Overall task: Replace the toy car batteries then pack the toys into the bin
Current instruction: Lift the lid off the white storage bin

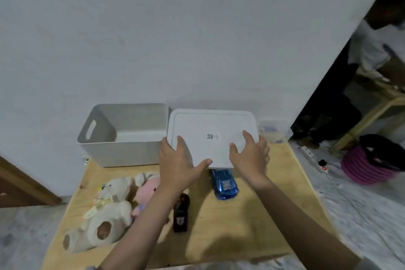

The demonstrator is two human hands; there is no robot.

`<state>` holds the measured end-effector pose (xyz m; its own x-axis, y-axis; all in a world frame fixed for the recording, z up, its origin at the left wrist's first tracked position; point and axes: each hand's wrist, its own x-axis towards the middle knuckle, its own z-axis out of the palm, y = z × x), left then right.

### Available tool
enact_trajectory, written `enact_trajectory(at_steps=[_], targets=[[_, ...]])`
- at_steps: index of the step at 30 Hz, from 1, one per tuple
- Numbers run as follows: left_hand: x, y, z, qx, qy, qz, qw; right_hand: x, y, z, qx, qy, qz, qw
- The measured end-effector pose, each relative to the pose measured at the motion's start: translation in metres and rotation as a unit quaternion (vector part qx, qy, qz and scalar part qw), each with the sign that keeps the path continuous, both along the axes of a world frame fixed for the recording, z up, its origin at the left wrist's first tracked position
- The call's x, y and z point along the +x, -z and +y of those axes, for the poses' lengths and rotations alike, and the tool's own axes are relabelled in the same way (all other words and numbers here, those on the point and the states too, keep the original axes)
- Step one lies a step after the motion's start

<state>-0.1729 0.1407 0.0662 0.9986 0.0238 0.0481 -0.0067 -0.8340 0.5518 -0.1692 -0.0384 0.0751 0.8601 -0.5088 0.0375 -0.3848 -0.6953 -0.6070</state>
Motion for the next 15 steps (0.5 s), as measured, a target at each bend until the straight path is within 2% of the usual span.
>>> enact_trajectory(at_steps=[8,15], targets=[[-0.077,0.042,-0.153,0.018,0.057,0.067,0.996,-0.081,0.045,-0.158,-0.039,0.023,0.097,0.994],[-0.126,0.088,-0.218,0.036,0.051,0.141,0.988,-0.131,0.089,-0.220,-0.067,-0.025,0.140,0.988]])
